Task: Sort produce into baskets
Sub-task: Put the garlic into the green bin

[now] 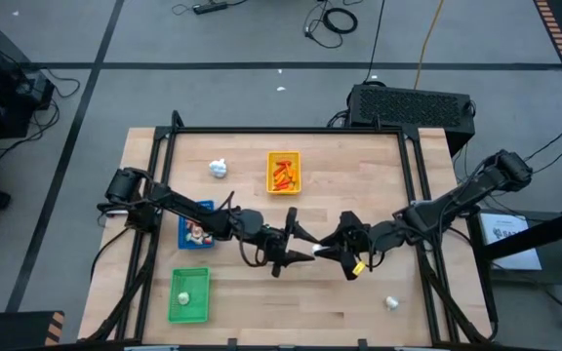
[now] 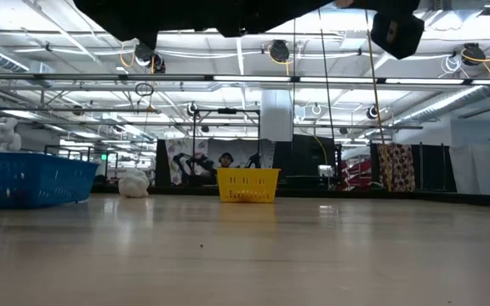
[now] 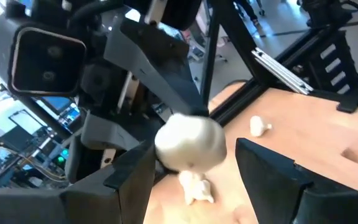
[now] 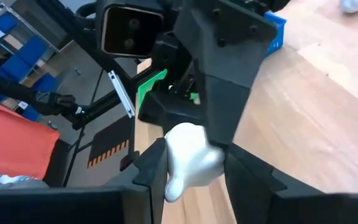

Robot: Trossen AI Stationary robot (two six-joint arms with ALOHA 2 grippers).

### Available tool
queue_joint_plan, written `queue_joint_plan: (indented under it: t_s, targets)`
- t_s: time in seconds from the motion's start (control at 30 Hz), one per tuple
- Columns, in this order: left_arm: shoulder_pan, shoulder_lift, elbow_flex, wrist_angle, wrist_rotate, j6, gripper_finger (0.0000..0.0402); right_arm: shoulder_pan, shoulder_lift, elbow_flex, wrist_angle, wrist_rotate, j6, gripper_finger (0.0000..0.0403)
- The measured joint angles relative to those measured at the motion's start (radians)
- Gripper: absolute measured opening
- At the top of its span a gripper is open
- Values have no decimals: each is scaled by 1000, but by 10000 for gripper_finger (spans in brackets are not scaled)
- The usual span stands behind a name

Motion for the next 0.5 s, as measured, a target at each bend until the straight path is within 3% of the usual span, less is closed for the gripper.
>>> queue_joint_plan:
  t_s: [0.5]
  targets:
    - [-1, 0, 1, 25, -53, -1, 228, -23, 0, 0, 28, 6, -43, 126]
